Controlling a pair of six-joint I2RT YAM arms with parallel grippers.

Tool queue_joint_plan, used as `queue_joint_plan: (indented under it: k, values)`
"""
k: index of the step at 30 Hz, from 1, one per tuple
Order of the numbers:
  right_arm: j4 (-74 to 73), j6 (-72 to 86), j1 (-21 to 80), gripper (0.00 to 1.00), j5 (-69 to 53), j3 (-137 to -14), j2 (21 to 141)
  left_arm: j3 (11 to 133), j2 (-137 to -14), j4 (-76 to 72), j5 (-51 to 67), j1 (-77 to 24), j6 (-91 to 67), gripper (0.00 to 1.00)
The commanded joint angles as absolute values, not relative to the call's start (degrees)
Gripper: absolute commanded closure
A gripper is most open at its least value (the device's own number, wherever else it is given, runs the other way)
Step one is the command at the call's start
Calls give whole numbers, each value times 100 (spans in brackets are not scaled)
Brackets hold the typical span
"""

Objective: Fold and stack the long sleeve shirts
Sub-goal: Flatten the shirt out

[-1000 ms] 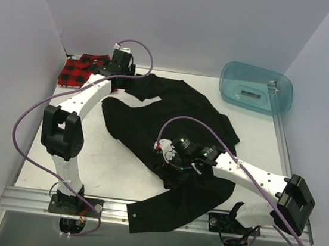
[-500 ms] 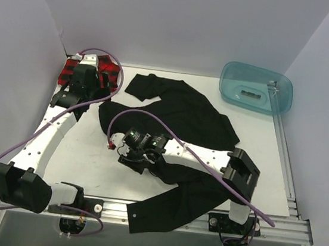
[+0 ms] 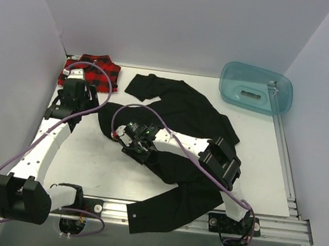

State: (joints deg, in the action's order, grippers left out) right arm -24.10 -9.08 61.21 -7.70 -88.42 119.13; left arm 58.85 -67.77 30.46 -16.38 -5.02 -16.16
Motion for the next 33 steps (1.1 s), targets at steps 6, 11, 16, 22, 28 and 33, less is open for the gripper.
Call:
queue_joint_plan:
  k: [6,11,16,22,28,33]
  values:
    - [-2575,-765,5801,57,-528,-8921,11927,5950,-6618,2645,-1389,-343,-1723,14]
    - [-2575,-703,5809,57,-650,-8877,11909,5950,-6636,2637,-1310,-325,-1731,14]
    - [-2558,-607,5968,60,-685,-8859,11979,5950,-6662,2637,-1222,-308,-1749,14]
    - [-2540,-448,5924,64,-475,-8965,12251,5933,-6653,2628,-1195,-308,-1749,14]
    - [-2522,-396,5898,67,-527,-8939,12392,5933,-6636,2619,-1187,-299,-1749,13]
    - [-2531,-325,5889,76,-519,-8851,12524,5933,-6627,2619,-1195,-299,-1740,14]
